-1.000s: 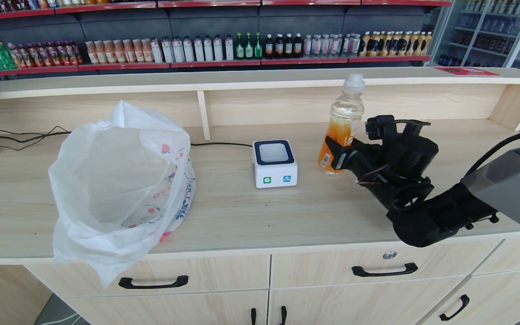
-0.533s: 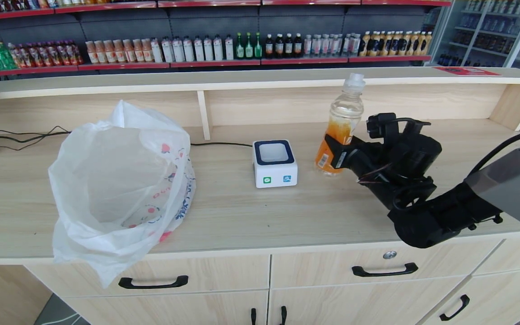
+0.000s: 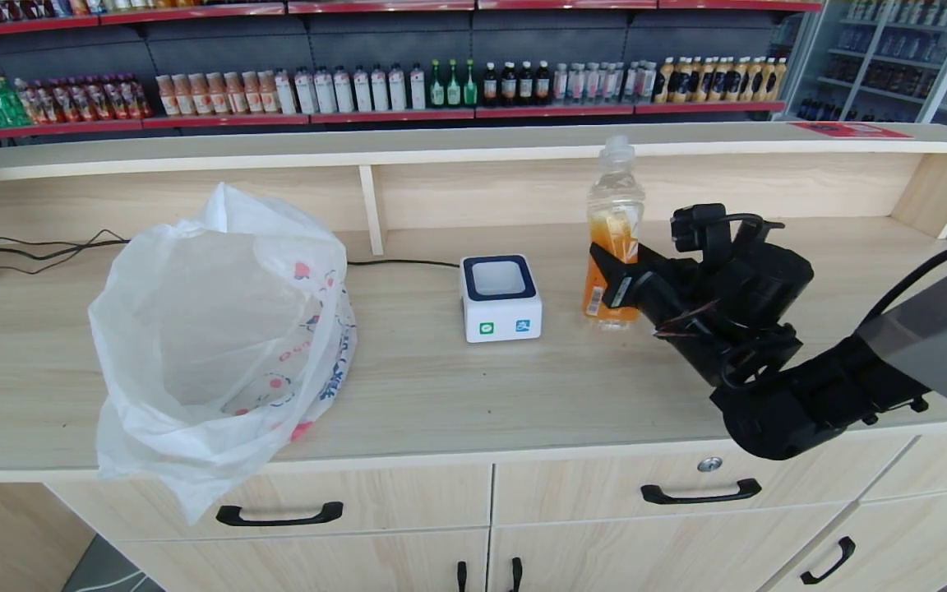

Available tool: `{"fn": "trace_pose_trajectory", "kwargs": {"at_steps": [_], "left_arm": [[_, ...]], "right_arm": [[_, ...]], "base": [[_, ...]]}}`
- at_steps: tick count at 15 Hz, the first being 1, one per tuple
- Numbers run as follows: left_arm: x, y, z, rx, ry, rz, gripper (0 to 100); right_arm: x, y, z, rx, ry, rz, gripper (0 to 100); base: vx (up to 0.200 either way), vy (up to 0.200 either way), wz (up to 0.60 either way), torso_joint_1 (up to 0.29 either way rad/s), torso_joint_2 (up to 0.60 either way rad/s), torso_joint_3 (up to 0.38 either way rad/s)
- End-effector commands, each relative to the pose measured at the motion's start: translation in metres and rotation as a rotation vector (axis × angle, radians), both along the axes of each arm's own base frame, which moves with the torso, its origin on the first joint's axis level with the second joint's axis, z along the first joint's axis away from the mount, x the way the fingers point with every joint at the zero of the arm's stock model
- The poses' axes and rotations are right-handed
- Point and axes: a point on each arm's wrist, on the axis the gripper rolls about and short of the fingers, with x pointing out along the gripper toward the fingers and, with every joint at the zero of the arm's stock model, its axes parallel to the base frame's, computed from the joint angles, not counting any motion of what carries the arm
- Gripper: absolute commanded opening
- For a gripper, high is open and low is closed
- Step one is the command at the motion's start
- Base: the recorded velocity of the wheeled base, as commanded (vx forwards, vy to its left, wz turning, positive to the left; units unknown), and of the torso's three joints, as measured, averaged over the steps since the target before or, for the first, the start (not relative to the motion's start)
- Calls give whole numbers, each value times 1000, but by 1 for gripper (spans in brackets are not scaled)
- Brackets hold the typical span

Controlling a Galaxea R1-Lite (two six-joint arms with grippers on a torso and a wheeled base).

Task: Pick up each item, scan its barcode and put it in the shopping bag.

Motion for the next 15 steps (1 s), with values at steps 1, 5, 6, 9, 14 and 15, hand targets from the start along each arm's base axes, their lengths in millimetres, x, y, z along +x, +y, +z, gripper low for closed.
{"fn": "trace_pose_trajectory", "kwargs": {"at_steps": [1,5,6,9,14,15], "left_arm": [[0,0,0,-2,0,2,100],[0,0,0,-2,-2,0,100],[0,0,0,-2,-2,2,100],[0,0,0,-2,-2,2,100],[0,0,0,-2,-2,2,100],[0,0,0,-2,-3,2,100]], "right_arm": [[-13,-3,-16,-16,43,6,0],[-24,-4,-26,-19,52,10,0],[-23,-4,-25,-17,46,9,0],[-24,-4,-23,-17,43,9,0],[-25,-5,-23,-18,45,7,0],[-27,-5,-23,-18,46,9,0]], "base": [[0,0,0,0,0,0],[0,0,0,0,0,0],[0,0,0,0,0,0],[0,0,0,0,0,0],[0,0,0,0,0,0],[0,0,0,0,0,0]]}}
